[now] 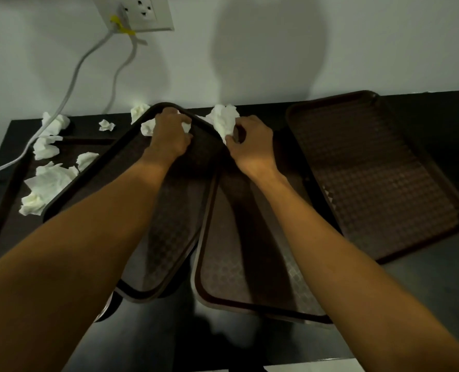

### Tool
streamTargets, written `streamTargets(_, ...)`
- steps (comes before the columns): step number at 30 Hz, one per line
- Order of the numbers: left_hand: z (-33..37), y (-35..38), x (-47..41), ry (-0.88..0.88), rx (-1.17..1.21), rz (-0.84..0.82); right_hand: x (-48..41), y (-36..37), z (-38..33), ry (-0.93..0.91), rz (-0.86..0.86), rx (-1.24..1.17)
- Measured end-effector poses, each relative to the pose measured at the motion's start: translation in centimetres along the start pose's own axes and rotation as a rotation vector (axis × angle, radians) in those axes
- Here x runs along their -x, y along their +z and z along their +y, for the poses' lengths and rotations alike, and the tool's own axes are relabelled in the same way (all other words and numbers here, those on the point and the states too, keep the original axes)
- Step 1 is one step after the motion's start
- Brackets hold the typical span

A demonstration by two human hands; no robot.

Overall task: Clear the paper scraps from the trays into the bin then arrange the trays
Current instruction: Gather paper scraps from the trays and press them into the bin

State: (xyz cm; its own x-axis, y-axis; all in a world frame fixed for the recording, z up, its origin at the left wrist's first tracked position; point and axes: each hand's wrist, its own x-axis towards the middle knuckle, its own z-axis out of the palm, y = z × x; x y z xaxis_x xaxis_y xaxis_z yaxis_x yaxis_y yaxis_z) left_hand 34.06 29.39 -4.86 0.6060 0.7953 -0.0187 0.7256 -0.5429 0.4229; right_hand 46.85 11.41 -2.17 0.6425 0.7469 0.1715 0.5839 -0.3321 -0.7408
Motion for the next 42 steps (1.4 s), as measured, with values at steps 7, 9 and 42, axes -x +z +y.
streamTargets(7,-0.5,0.0,1.7,-0.026,0.126,0.152,1.5,-0.3,0.2,0.04,0.007,-0.023)
streamTargets(9,-0.4,-0.4,3.1,-0.037,0.203,0.188,2.1,-0.2,-0.1,0.046,0.015,-0.042)
streamTargets(42,-20.3,-13.6,48.7,-0.435,0.582,0.589,34.2,15.2,-23.9,-0.159,-0.28,-0.293)
